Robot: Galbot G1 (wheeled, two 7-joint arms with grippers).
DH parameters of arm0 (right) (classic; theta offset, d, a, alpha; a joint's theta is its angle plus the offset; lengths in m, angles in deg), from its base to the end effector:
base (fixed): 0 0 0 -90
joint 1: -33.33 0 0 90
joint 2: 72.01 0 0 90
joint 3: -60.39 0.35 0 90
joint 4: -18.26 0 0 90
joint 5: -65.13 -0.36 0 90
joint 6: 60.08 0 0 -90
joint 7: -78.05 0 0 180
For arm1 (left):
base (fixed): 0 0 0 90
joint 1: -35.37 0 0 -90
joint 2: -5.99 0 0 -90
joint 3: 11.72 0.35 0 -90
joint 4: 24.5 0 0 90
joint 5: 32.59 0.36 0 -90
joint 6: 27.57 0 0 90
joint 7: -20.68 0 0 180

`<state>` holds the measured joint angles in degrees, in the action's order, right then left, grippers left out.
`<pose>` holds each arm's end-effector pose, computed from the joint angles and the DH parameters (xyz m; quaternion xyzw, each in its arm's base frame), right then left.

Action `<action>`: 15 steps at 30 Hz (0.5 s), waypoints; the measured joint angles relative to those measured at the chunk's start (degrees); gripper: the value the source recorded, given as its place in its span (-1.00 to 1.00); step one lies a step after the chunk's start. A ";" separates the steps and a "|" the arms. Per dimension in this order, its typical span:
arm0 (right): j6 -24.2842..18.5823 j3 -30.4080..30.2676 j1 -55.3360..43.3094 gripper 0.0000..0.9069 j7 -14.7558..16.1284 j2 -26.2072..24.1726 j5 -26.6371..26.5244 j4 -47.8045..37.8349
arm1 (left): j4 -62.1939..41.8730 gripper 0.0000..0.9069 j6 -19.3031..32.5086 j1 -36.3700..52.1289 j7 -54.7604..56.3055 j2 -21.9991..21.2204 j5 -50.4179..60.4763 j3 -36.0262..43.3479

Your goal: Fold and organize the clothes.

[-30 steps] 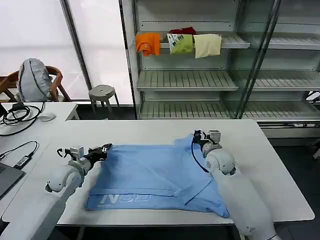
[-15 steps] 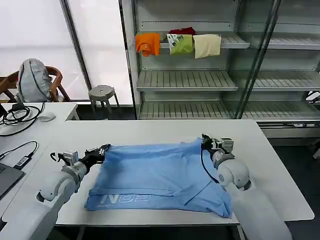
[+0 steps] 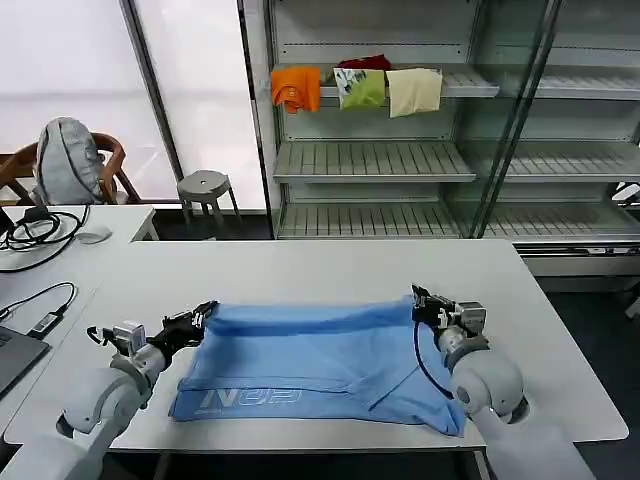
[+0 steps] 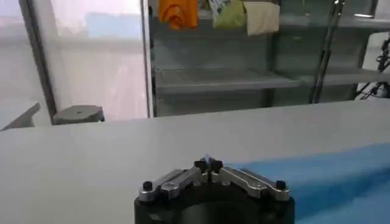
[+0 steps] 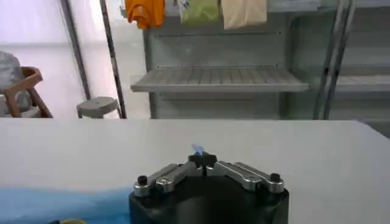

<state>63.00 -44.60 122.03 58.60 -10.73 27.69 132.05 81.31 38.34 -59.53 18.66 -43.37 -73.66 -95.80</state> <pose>0.3231 -0.0237 -0.2133 0.0735 -0.9828 -0.0029 0.1695 0.3250 0.1370 -0.2431 -0.1457 -0.9729 -0.0076 0.1796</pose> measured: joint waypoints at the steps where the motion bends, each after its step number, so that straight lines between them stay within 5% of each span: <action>1: 0.00 0.04 0.58 -1.00 -0.09 -0.04 0.09 0.55 | 0.38 -0.96 0.03 -0.68 -0.07 -0.06 0.11 -0.46; 15: 0.01 1.54 7.35 -1.00 -0.48 -1.11 1.59 5.88 | 3.94 -0.96 0.52 -7.93 -0.50 -1.16 1.37 -4.38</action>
<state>63.01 -43.06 129.38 58.13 -11.84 29.28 137.93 85.24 38.85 -67.46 18.16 -44.53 -72.29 -100.19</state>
